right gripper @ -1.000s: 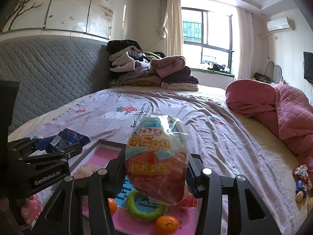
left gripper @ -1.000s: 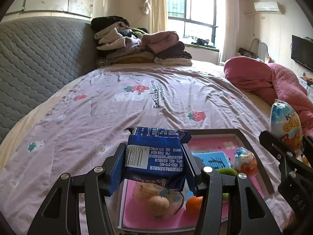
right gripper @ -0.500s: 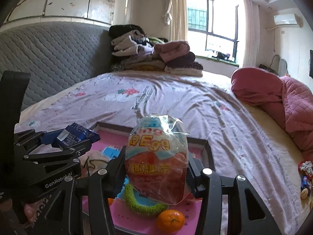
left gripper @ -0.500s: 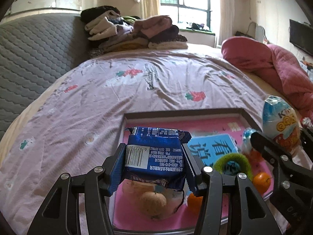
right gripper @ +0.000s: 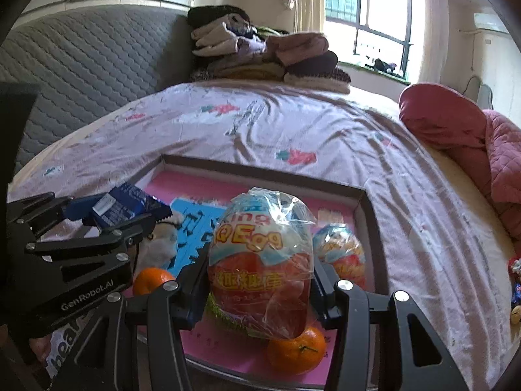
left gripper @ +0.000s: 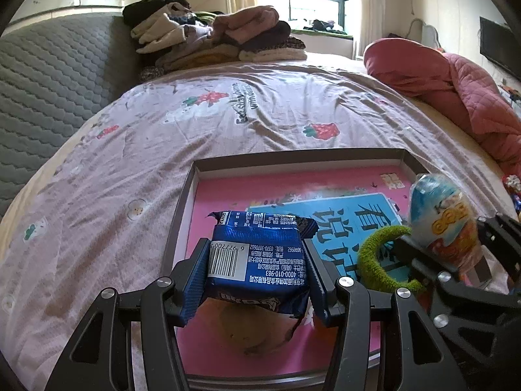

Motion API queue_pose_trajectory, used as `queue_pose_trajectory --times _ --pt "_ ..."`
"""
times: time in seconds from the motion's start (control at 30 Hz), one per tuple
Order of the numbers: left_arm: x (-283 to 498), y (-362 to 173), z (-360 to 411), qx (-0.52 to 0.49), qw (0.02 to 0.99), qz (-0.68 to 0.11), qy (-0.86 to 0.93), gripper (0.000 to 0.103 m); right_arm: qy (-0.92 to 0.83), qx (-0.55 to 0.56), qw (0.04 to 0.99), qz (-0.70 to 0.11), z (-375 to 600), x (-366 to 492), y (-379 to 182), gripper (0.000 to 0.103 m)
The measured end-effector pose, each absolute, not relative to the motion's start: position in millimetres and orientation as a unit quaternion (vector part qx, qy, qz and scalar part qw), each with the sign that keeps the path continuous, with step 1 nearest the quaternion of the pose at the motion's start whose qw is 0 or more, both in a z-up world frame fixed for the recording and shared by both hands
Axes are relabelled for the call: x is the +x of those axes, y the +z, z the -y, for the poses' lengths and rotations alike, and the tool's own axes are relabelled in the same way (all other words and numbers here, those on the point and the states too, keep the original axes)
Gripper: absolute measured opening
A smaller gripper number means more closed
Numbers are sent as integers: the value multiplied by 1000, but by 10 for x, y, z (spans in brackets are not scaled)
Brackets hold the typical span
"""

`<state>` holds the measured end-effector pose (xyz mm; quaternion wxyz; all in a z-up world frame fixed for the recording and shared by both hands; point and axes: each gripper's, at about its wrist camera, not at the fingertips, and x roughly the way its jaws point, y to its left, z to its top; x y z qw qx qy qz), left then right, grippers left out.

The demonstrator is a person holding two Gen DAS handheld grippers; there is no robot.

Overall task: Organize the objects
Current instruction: 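Lower the blue packet into the tray with the left tool while the right lowers the egg bag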

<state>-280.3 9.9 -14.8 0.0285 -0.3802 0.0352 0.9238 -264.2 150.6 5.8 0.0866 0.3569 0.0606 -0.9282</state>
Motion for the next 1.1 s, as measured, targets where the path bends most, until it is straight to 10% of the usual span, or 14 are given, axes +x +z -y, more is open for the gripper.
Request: queue_pose_trajectory --times 1.1 --pt "-2861 -276 -92 -418 30 -47 907 56 -913 396 89 -50 -1510 -2711 -143 51"
